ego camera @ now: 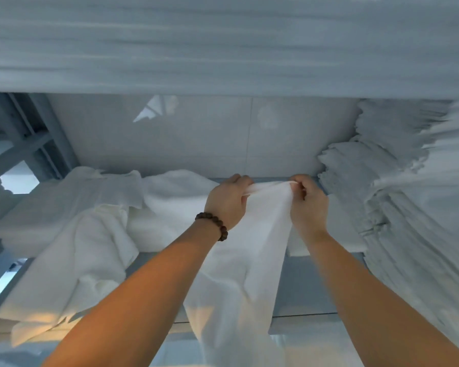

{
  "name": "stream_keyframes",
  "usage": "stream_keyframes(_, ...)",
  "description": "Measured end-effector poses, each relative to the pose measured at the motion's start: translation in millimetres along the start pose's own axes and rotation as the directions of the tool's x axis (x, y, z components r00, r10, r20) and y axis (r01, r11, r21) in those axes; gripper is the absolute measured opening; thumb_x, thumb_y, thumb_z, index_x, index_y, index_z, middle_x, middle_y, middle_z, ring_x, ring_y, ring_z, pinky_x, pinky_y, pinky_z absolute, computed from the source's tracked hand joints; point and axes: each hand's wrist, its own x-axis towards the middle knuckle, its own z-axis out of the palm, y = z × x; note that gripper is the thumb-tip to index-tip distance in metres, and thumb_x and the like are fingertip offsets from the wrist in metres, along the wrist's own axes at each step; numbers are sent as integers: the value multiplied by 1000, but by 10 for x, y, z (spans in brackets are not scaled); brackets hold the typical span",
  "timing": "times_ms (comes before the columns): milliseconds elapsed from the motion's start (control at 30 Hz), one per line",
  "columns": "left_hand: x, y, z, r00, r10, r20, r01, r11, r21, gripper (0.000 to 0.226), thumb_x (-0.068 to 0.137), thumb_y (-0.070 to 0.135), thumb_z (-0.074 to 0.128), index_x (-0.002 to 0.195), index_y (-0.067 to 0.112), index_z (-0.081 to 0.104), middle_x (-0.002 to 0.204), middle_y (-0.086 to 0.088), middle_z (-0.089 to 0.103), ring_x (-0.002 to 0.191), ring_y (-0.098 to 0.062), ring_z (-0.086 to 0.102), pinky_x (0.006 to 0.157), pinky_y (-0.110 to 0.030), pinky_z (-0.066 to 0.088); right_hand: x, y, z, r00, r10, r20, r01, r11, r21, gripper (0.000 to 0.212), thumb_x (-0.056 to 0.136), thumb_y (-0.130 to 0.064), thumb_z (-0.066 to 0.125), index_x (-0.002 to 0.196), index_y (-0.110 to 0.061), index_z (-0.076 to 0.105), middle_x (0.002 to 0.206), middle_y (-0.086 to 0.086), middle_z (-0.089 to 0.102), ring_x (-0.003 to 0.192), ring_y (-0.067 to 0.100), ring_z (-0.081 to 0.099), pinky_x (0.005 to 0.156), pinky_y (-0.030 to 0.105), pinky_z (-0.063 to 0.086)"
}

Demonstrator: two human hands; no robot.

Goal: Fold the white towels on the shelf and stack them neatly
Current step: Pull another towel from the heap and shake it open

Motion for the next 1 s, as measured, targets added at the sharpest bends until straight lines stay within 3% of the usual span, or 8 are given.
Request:
stream_keyframes(133, 76, 312, 172, 999, -52, 0, 52, 999, 17, 32, 81, 0, 46, 108, 14, 55, 102, -5, 55, 79, -31, 56, 61, -35, 44, 243, 271, -352, 999, -19, 46, 18, 1000, 19, 18, 92, -5, 45, 91, -12, 61, 77, -2, 59, 72, 16, 53, 64, 26, 37)
stream_keyframes(400, 131, 460, 226, 994, -107, -31, 108, 994, 34, 46, 82, -3, 41, 121, 18, 56, 113, -4, 55, 93, -29, 58, 74, -41, 50, 620, 511, -700, 996, -69, 48, 68, 997, 29, 16, 91, -9, 50, 93, -14, 65, 81, -7, 61, 72, 4, 51, 65, 18, 36)
stream_keyframes(500, 105, 356, 197, 990, -135, -43, 137, 989, 51, 33, 90, 3, 42, 116, 14, 61, 110, -6, 61, 95, -28, 58, 77, -39, 49, 704, 565, -746, 999, -49, 17, 48, 999, 24, 16, 90, -10, 53, 94, -15, 67, 82, -8, 62, 74, 8, 54, 67, 17, 37)
stream_keyframes(633, 22, 181, 191, 973, -220, -64, 223, 973, 53, 16, 95, 15, 45, 96, 9, 60, 92, -9, 64, 83, -30, 58, 63, -31, 37, 718, 610, -737, 999, -11, 40, 11, 1000, 11, 14, 89, -13, 56, 94, -16, 68, 82, -4, 65, 76, 12, 58, 71, 23, 44)
stream_keyframes(767, -136, -13, 115, 938, -338, -78, 340, 940, 23, 19, 97, 26, 45, 96, 11, 57, 80, -12, 65, 73, -32, 57, 61, -38, 46, 623, 664, -696, 994, -51, 99, 62, 992, -114, 9, 88, -22, 62, 89, -16, 68, 78, 4, 69, 71, 19, 60, 63, 23, 37)
stream_keyframes(833, -200, -150, 54, 932, -352, -79, 357, 932, 58, 19, 97, 28, 45, 96, 13, 57, 79, -12, 64, 73, -32, 57, 61, -37, 45, 537, 722, -680, 987, -49, 156, 79, 977, -196, 14, 86, -29, 65, 87, -15, 68, 79, 7, 70, 75, 24, 62, 62, 29, 42)
stream_keyframes(900, -251, -312, -11, 940, -335, -70, 341, 933, 117, 16, 97, 26, 45, 96, 15, 56, 84, -11, 64, 77, -31, 57, 63, -35, 42, 438, 800, -668, 965, -21, 260, 87, 965, -246, 22, 84, -37, 67, 85, -15, 68, 76, 6, 69, 75, 24, 62, 65, 34, 45)
stream_keyframes(1000, -335, -577, -102, 945, -326, -27, 324, 921, 214, 14, 96, 19, 44, 98, 14, 56, 96, -9, 63, 86, -30, 56, 71, -36, 44, 333, 919, -652, 917, 19, 399, 95, 960, -264, 28, 79, -45, 70, 72, -19, 63, 62, -3, 59, 64, 17, 56, 59, 31, 40)
